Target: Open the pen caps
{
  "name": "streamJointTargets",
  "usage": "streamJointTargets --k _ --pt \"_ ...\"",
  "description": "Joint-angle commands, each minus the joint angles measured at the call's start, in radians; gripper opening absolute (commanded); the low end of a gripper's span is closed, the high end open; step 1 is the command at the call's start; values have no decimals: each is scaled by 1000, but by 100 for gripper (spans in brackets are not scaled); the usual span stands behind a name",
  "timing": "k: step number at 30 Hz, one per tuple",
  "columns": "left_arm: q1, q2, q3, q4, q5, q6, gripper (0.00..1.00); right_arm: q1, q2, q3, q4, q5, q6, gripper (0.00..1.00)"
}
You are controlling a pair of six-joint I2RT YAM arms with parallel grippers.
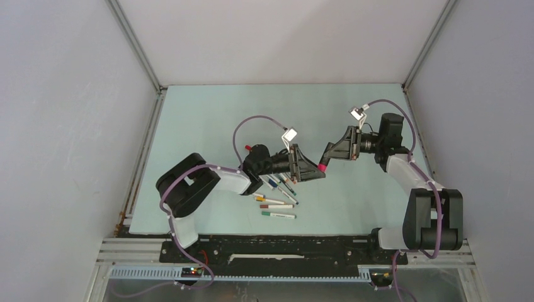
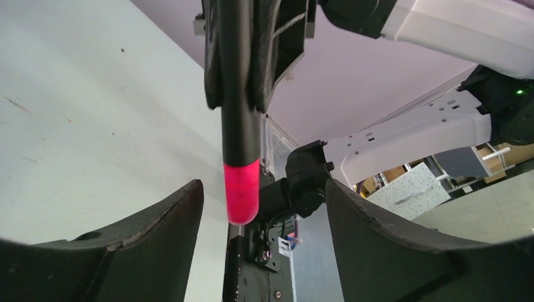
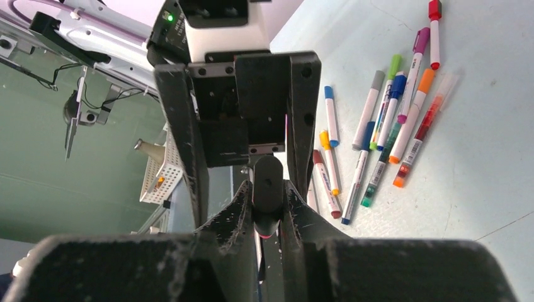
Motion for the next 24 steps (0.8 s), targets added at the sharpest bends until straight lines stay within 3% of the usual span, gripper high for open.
streamJointTargets --k 1,3,8,11,14,18,19,24 --pt "-17 22 66 -1 16 -3 70 -3 -11 25 90 -20 63 0" --pt "-16 20 70 -11 9 1 65 -2 -9 25 86 -22 61 0" --pt "-16 6 75 -24 -9 12 62 7 1 25 68 -21 42 0" --pt "-17 6 76 -25 -11 10 54 15 9 25 71 -22 44 0" --pt "-16 9 78 -23 -11 4 38 22 11 25 74 -25 46 0" --pt "-16 10 77 -27 -15 6 4 24 9 25 80 -34 41 0" --pt "-16 8 74 -32 -19 10 1 25 7 25 80 -37 36 0" --pt "-16 6 54 -40 -2 34 0 4 1 64 116 -21 42 0"
